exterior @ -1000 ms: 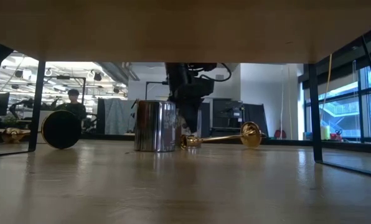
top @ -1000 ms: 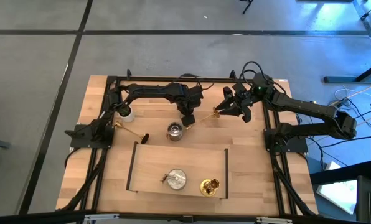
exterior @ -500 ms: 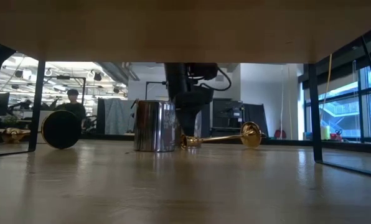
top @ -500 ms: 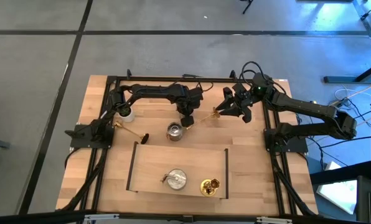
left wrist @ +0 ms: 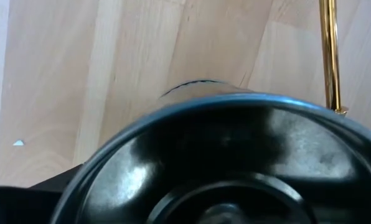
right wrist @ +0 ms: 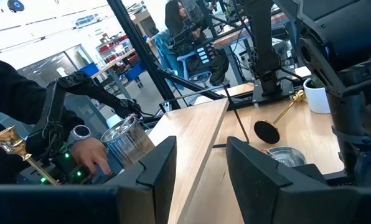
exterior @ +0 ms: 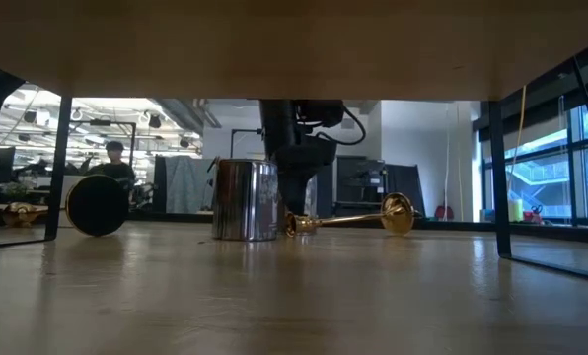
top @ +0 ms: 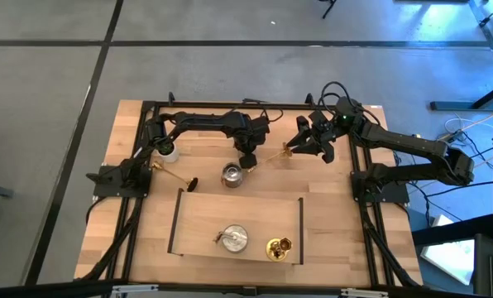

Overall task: Pick & Place candle stick holders
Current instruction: Put the top silver scented candle on the shelf

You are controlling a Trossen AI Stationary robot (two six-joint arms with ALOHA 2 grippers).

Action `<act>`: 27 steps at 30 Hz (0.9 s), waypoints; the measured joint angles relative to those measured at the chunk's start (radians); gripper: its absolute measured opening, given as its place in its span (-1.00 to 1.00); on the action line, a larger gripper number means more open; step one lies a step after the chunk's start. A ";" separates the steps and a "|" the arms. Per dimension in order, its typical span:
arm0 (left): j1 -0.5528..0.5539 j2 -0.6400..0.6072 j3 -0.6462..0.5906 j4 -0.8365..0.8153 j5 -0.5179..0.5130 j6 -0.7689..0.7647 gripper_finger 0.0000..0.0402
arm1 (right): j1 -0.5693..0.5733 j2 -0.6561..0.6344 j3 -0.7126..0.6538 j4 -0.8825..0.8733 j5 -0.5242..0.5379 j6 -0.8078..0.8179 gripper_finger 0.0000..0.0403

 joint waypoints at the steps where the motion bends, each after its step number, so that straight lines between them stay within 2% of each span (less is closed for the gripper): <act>1: 0.000 0.000 0.000 0.000 0.000 -0.002 0.77 | 0.000 0.000 0.000 0.000 0.000 0.003 -0.28; 7: 0.000 0.002 0.042 -0.076 -0.007 -0.011 0.77 | 0.000 0.000 0.000 0.001 0.000 0.008 -0.28; 17: -0.015 0.002 0.304 -0.246 -0.016 0.016 0.77 | 0.000 0.000 0.000 0.002 0.000 0.029 -0.28; 27: -0.145 0.000 0.498 -0.447 -0.006 0.069 0.77 | 0.000 0.000 0.000 0.004 -0.072 0.042 -0.28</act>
